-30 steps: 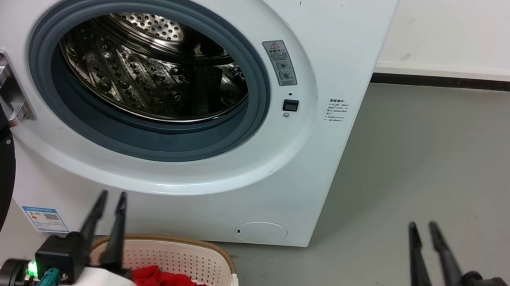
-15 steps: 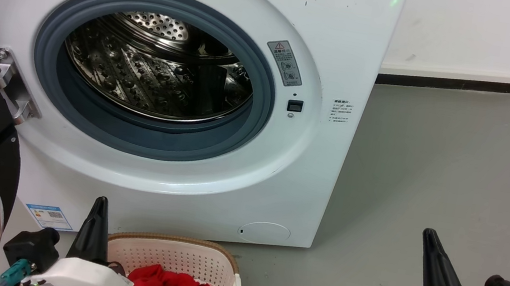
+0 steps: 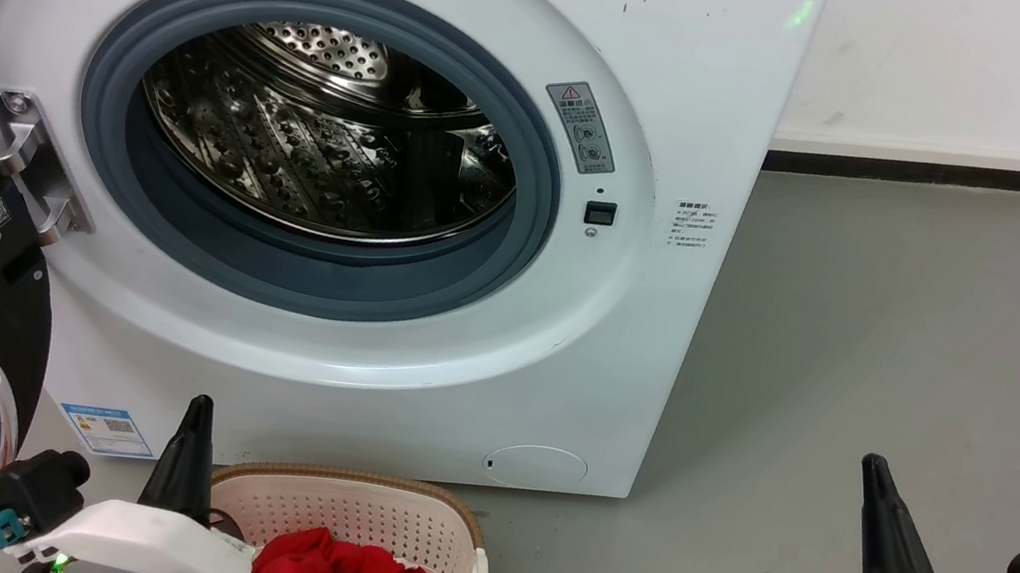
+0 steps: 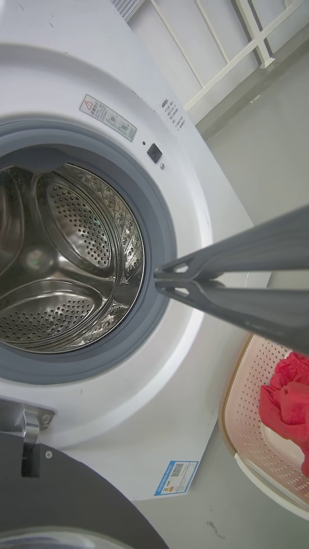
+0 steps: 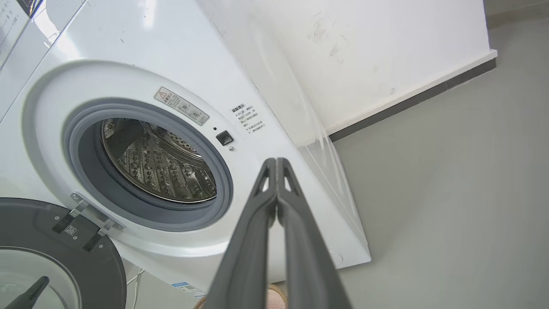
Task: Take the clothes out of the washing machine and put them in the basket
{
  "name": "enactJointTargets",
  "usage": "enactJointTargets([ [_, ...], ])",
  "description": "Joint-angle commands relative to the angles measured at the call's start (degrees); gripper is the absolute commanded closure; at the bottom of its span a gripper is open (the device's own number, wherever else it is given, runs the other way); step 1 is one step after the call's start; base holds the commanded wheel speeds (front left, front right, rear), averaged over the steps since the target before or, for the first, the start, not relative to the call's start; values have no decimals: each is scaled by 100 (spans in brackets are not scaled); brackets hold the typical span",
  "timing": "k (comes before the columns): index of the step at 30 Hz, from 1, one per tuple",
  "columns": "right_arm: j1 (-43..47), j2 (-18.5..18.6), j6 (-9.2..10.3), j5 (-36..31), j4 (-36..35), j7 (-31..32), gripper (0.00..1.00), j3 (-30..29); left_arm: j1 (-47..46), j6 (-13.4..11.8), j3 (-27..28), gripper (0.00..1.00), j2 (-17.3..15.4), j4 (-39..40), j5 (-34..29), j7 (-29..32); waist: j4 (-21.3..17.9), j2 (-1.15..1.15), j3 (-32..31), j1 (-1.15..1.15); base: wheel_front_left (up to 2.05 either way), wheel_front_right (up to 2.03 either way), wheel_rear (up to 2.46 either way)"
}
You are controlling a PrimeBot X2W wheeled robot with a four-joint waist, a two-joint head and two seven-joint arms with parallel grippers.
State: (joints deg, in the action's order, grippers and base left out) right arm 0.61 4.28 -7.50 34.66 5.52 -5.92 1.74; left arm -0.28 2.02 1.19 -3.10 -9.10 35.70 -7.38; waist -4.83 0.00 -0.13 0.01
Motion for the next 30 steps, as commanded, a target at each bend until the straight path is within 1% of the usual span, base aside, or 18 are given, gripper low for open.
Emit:
enactJointTargets([
  [1,-193,46,0,211,-45,28,100,-19,-162,30,42,100,-12,49,178,29,5,0,0,0,0,0,0],
  [16,-301,80,0,1536,146,219,100,-101,-271,151,153,100,-6,-68,1401,333,81,0,5,0,0,0,0],
  [30,-390,93,0,2583,303,389,100,-187,-355,248,244,100,1,-165,2383,581,151,0,10,0,0,0,0],
])
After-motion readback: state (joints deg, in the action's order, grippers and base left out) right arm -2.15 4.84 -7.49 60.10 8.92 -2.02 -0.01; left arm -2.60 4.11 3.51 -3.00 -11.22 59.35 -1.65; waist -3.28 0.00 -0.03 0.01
